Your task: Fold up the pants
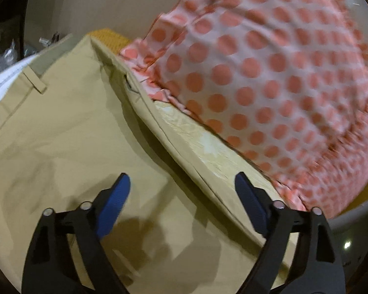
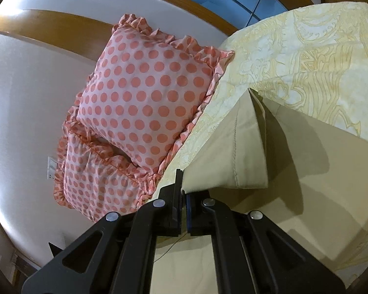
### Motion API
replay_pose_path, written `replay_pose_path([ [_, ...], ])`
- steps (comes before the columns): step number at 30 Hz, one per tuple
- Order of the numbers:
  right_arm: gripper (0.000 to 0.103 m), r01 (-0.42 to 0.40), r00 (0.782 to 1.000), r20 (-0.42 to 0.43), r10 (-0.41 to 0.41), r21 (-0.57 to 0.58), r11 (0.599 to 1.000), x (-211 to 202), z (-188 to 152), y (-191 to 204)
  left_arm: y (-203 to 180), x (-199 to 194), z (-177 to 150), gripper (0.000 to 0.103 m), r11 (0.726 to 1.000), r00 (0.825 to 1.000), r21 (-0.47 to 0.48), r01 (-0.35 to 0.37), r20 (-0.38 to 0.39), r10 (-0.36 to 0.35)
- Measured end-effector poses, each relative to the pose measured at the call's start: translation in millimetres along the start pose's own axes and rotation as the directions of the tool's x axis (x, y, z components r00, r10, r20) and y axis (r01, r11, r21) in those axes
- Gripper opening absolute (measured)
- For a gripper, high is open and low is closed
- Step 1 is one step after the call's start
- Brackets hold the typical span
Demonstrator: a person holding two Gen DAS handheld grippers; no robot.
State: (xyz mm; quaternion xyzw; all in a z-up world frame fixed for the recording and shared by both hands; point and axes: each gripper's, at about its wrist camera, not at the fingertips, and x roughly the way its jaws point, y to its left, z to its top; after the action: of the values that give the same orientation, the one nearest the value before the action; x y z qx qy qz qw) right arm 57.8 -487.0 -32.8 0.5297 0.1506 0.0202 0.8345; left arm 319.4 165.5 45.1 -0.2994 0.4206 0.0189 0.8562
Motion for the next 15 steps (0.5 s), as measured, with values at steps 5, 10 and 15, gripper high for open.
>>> replay_pose_path([
  [5,0.002,0.006,1.000,0.006,-0.006,-0.016,1.000,-1.9,0.6,3.2,5.2,32.1,13.3,0.005,1.000,0.998,-0.020,-0.001,-0.057,0.000],
  [10,0.002,0.042,0.998,0.046,-0.038,-0.077,0.996,-20.5,2.4,15.0,4.1,-35.6,-12.2,0.003,0.996,0.996,0.071,0.044,0.071,-0.050],
  [15,0.002,0.143,0.986,0.110,-0.127,-0.159,0.977,-55.4,-0.6,18.5,44.4,-159.3,-101.5,0.004,0.981,0.970,0.143,0.130,0.185,-0.155],
])
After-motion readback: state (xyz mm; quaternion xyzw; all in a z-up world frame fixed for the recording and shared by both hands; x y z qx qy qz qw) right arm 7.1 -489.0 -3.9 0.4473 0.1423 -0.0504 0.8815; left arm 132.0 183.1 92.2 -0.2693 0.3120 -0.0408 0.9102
